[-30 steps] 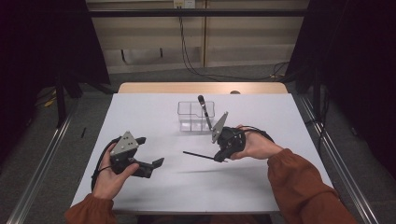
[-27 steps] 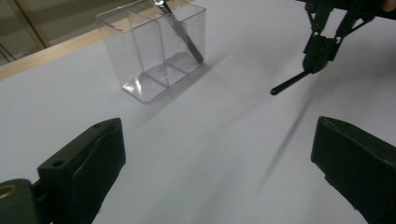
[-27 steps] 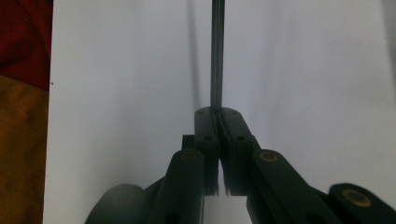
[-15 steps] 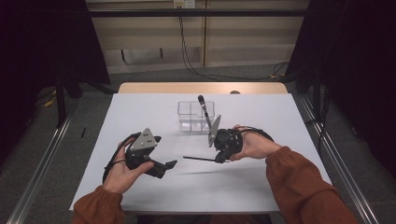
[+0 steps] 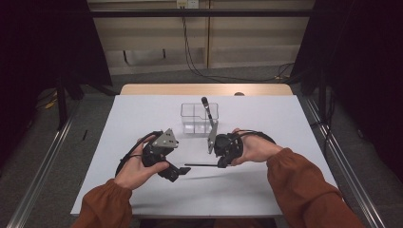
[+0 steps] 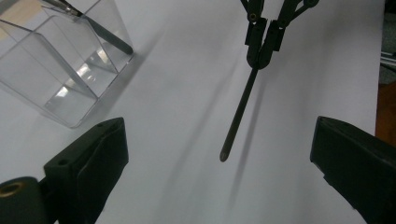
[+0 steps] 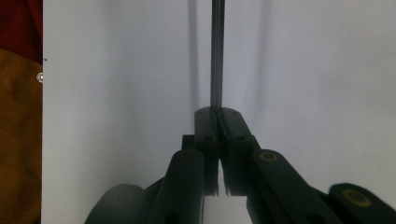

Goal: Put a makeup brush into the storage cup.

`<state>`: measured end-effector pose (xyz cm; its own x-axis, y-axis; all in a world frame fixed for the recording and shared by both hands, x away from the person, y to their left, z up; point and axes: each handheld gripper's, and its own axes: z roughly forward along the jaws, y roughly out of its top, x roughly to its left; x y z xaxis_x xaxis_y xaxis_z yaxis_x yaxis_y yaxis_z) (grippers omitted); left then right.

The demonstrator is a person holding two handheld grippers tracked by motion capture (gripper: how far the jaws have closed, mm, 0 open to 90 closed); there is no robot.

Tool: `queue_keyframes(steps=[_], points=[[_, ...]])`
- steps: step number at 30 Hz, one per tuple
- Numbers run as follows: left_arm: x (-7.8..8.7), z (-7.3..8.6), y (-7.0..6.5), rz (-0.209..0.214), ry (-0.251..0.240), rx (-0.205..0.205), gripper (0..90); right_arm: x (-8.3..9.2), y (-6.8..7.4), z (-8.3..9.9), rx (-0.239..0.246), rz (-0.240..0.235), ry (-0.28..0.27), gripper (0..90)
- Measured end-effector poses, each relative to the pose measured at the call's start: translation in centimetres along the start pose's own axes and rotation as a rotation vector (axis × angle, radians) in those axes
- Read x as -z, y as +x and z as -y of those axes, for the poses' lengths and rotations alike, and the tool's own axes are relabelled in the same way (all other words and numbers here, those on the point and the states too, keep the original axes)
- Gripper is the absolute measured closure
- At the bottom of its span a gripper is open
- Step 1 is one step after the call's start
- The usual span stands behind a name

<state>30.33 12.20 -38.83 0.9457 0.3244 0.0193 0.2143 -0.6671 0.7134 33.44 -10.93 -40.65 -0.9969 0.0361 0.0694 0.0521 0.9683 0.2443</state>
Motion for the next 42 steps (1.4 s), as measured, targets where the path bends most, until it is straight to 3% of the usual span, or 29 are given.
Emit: queue_keyframes(steps=[5,9,16,21,28,34,39,42], points=[[-0.7,-0.6,-0.4,0.043,0.058,-0.027,5.7,0.2,0.1,0.0,0.004,0.007,-0.015,86.8],[-1.2,-1.1,-0.7,0.059,0.077,-0.042,7.2,0.4,0.3,-0.2,0.010,0.008,-0.009,86.8],[-2.0,-1.6,-1.3,0.100,0.161,-0.079,9.7,0.6,0.8,-0.7,0.039,0.009,0.017,86.8],[-2.8,-1.5,-1.2,0.174,0.215,-0.074,9.7,0.5,0.9,-0.9,0.046,0.009,0.021,86.8],[-3.9,-1.3,-0.2,0.221,0.302,-0.057,10.1,0.5,0.8,-1.2,0.057,0.010,0.037,86.8],[-4.2,-1.4,0.4,0.289,0.333,-0.088,8.9,0.4,1.0,-1.1,0.061,0.011,0.047,86.8],[-4.6,-1.6,0.3,0.277,0.361,-0.109,10.1,0.3,0.9,-1.2,0.069,0.010,0.047,86.8],[-4.5,-1.7,0.4,0.271,0.357,-0.099,20.2,0.3,0.8,-1.2,0.069,0.008,0.046,86.8]])
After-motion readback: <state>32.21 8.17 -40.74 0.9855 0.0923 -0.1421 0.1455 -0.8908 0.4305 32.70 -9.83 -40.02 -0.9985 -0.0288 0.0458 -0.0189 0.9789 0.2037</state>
